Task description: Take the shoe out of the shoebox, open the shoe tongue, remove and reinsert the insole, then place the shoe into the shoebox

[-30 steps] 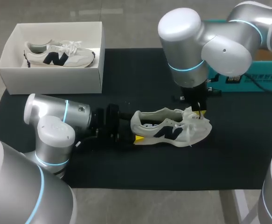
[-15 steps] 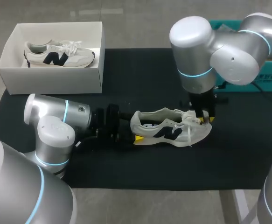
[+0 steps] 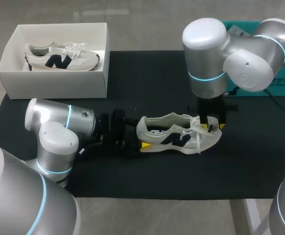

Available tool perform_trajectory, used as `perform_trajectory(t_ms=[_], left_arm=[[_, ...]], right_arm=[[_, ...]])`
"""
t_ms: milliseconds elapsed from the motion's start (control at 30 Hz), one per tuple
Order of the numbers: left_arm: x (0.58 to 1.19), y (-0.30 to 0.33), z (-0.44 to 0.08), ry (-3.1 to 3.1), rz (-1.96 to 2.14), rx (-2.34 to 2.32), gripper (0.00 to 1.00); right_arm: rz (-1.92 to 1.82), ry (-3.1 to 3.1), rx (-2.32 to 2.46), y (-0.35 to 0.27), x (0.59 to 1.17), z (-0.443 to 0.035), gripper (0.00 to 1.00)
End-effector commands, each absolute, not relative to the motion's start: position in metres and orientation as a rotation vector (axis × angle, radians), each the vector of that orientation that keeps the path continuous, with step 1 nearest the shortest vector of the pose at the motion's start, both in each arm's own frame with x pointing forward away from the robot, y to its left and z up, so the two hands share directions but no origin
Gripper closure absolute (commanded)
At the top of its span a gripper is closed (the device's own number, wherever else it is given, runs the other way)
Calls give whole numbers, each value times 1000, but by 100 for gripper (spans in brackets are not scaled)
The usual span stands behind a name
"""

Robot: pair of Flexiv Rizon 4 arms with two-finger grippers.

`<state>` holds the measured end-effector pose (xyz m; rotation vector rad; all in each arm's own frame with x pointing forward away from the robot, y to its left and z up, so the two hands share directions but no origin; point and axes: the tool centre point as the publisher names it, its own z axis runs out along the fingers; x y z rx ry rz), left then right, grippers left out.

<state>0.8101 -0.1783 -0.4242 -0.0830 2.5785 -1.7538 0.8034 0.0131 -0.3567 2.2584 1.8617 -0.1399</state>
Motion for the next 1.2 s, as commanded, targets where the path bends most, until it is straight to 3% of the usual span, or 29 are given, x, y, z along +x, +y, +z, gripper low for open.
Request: perform_trajectory(t_ms=[33, 400, 467, 567, 633, 667, 700, 733, 767, 933, 1200], left_arm=[[810, -178, -425, 2577, -1755, -84, 100], [810, -178, -425, 2577, -1755, -84, 100], [810, -178, -425, 2577, -1755, -84, 100], [810, -178, -425, 2577, -1755, -84, 100], [810, -178, -425, 2577, -1755, -84, 100], [810, -178, -425, 2577, -1755, -84, 100], [810, -178, -425, 2577, -1755, -84, 100], [810, -178, -425, 2577, -1755, -84, 100], [810, -178, -425, 2577, -1755, -84, 100], [810, -178, -425, 2577, -1755, -84, 100], [810, -178, -425, 2577, -1755, -84, 100]], right_arm=[[-62, 1905, 2237, 10, 792, -328, 52], [74, 2074, 2036, 50, 787, -269, 27], [82, 2130, 1976, 60, 784, -261, 30], [79, 2275, 1858, 78, 778, -254, 26], [60, 2425, 1750, 91, 771, -252, 15], [34, 2518, 1672, 97, 765, -252, 19], [21, 2592, 1601, 104, 759, -252, 16], [0, 2693, 1499, 109, 752, -252, 2], [-24, 2751, 1426, 114, 746, -252, 0], [-84, 2862, 1180, 128, 726, -247, 0], [-84, 2862, 1180, 128, 726, -247, 0]])
